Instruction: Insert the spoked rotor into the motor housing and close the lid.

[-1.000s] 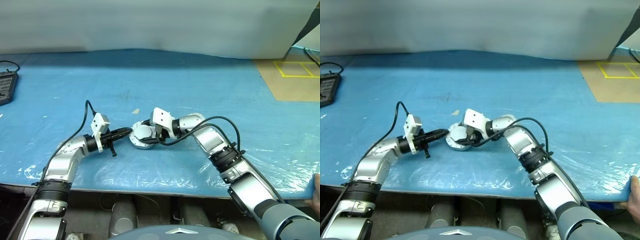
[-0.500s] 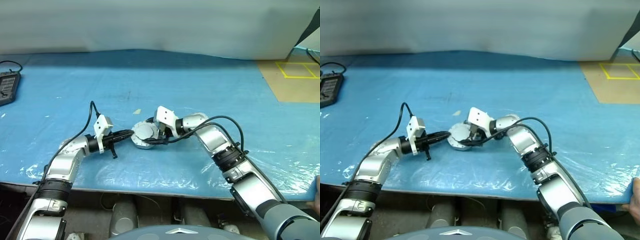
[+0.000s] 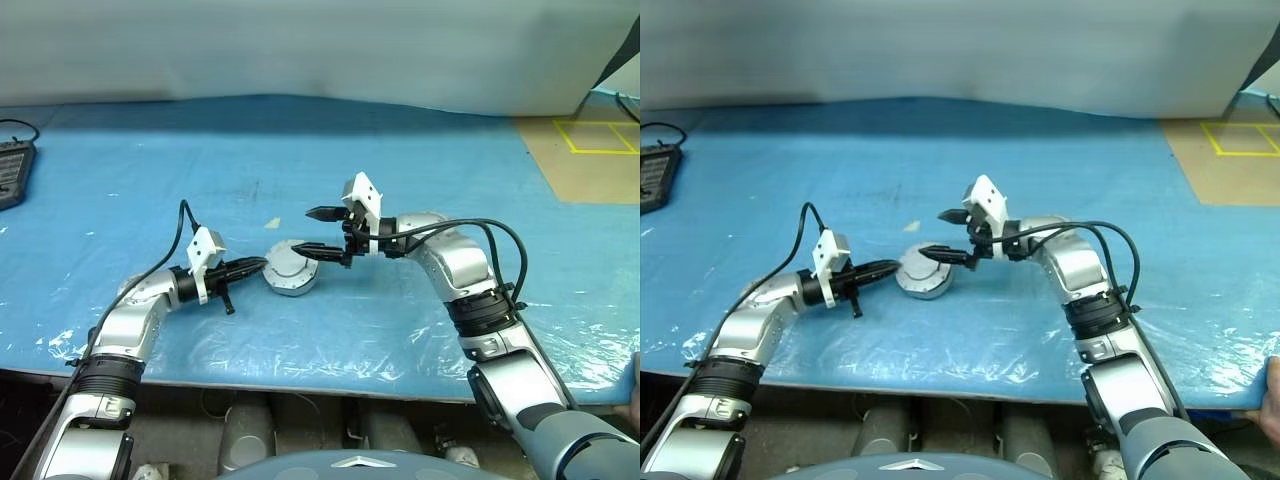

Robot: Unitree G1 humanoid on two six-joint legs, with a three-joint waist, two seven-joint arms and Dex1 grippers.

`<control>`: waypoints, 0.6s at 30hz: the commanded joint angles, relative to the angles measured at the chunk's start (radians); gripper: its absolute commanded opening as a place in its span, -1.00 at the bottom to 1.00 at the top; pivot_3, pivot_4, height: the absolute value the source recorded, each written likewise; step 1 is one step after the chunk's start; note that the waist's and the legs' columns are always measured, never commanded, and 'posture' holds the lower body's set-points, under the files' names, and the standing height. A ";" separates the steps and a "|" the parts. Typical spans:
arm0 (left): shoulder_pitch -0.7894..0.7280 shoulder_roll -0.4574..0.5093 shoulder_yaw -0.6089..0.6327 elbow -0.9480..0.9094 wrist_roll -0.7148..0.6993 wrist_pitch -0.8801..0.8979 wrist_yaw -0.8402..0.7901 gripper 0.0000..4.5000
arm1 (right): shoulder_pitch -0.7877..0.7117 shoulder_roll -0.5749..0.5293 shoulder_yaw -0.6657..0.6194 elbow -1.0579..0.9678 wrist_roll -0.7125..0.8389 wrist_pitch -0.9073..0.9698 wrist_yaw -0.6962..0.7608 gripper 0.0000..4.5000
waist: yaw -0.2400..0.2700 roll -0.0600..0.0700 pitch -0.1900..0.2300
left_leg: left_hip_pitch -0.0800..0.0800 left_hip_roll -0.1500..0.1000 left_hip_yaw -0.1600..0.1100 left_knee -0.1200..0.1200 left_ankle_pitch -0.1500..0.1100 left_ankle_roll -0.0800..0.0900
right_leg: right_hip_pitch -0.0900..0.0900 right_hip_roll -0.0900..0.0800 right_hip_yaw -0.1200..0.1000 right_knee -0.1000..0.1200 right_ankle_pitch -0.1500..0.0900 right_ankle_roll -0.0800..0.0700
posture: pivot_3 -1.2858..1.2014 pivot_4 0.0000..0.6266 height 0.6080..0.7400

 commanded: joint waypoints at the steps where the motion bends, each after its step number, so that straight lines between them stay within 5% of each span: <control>1: 0.011 -0.003 -0.014 0.014 0.017 -0.001 -0.003 -1.00 | 0.002 -0.001 -0.058 -0.008 0.040 0.098 -0.072 0.99 | 0.001 0.000 0.000 | 0.000 0.000 0.000 0.000 0.000 0.000 | 0.000 0.000 0.000 0.000 0.000 0.000 | 0.03 -0.52 1.00; 18: 0.009 -0.001 -0.007 0.009 0.016 -0.003 0.007 -1.00 | 0.067 0.034 -0.230 0.038 0.262 0.553 -0.204 0.99 | 0.003 0.000 0.000 | 0.000 0.000 0.000 0.000 0.001 -0.002 | 0.000 0.000 0.000 0.000 0.000 0.000 | 0.03 -0.52 1.00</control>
